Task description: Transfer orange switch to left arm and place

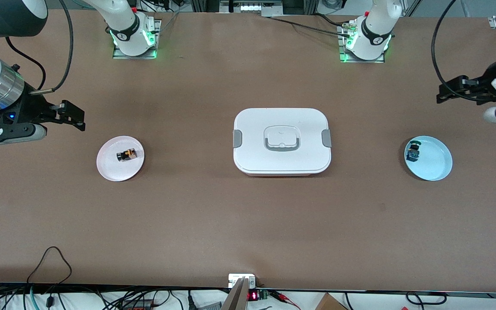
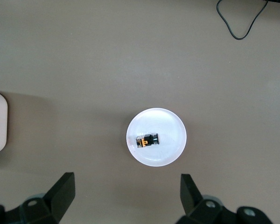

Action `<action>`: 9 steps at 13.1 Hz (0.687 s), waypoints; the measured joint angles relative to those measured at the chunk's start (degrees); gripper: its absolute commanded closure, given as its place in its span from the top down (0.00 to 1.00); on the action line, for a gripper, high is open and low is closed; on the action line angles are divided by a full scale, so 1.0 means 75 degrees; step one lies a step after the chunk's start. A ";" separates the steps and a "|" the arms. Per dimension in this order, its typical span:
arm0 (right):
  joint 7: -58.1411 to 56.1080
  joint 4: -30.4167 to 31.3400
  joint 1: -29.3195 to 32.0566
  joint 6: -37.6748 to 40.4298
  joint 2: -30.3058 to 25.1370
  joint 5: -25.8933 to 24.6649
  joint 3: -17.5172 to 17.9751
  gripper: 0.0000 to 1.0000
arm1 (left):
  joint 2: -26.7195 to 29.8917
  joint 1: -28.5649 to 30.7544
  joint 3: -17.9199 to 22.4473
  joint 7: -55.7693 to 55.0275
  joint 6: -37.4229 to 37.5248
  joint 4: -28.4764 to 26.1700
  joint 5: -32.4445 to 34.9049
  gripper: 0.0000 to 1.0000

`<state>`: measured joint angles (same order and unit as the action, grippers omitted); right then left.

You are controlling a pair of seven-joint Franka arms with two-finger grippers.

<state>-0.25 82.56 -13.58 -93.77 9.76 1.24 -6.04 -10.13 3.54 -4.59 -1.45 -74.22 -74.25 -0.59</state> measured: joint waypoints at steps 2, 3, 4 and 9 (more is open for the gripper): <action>0.0001 0.0004 0.0001 0.0002 0.0002 -0.0001 -0.0001 1.00 | -0.0099 0.0070 -0.0020 0.0011 -0.0384 -0.0034 0.0280 1.00; 0.0001 0.0005 0.0007 -0.0001 0.0003 -0.0002 -0.0005 1.00 | -0.0135 0.0056 -0.0071 0.0011 -0.0485 -0.0037 0.0543 1.00; 0.0001 0.0004 0.0017 -0.0003 0.0003 -0.0003 -0.0007 1.00 | -0.0148 0.0041 -0.0120 0.0009 -0.0514 -0.0052 0.0673 1.00; 0.0001 0.0004 0.0046 -0.0029 0.0005 -0.0072 -0.0010 1.00 | -0.0142 0.0012 -0.0606 -0.0003 -0.0642 -0.0079 0.0710 1.00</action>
<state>-0.24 82.59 -13.24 -93.99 9.80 0.70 -6.12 -11.19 3.62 -9.13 -1.47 -79.03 -74.85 4.73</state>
